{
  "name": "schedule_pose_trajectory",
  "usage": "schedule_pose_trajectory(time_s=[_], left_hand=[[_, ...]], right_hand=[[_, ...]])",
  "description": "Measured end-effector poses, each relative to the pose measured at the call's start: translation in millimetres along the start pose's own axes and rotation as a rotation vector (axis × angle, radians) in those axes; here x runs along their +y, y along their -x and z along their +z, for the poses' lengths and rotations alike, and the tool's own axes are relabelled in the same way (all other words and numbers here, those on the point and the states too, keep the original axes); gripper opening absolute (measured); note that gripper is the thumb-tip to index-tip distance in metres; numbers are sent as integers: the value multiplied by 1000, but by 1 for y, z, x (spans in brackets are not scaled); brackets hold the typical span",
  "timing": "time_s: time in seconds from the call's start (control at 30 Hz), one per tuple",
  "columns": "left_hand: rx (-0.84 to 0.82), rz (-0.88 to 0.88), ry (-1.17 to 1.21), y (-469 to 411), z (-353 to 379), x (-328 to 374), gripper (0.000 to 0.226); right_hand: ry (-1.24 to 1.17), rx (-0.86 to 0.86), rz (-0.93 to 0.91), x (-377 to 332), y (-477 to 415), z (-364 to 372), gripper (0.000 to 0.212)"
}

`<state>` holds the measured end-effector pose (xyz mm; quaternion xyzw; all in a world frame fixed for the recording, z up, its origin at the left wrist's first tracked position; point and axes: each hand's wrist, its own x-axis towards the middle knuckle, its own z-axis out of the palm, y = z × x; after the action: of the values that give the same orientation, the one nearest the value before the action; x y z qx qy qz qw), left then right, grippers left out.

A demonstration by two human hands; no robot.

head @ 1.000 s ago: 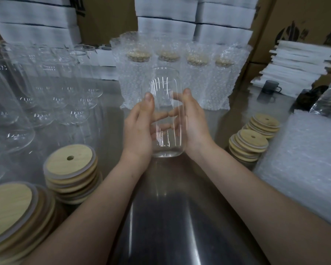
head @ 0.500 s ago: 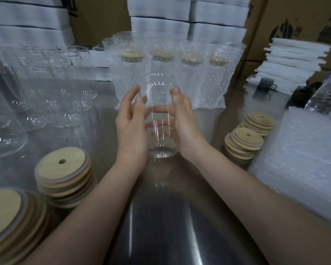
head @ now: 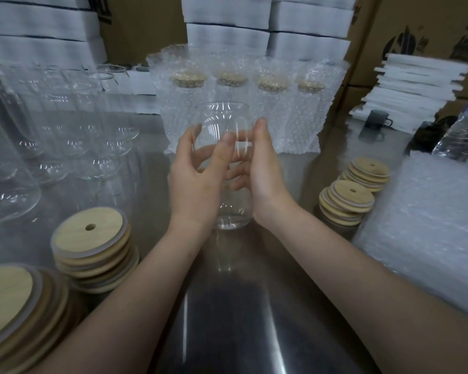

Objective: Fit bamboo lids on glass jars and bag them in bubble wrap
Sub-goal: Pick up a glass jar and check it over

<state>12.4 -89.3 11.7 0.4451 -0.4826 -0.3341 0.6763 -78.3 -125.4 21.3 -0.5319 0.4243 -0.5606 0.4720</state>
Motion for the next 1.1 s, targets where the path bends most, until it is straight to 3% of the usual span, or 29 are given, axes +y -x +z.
schedule_pose_trajectory(time_s=[0.1,0.2,0.33,0.6,0.67,0.77,0.97,1.1], left_hand=[[-46,-35,140,0,0,1,72],[-113,-90,288,-1,-1,1,44],[-189,-130,380,-5,-3,-2,61],[-96,-1,228,-12,-12,-2,43],[-71,1,238,-14,-15,-4,31],[-42,-46,252,-14,-13,-4,32],[-85,-78,157,-8,1,4,52],[-36,-61,25,3,6,8,69]], right_hand=[[-29,-2,39,-3,-3,-6,50],[-81,-32,87,-4,-3,-11,39],[-255,-146,161,-5,-1,-10,35],[-406,-380,293,-1,-1,-9,57],[-387,-349,289,1,-1,-7,62],[-350,-279,267,1,0,-5,64],[-200,-110,123,-1,0,1,50],[-14,-9,-90,3,4,6,36]])
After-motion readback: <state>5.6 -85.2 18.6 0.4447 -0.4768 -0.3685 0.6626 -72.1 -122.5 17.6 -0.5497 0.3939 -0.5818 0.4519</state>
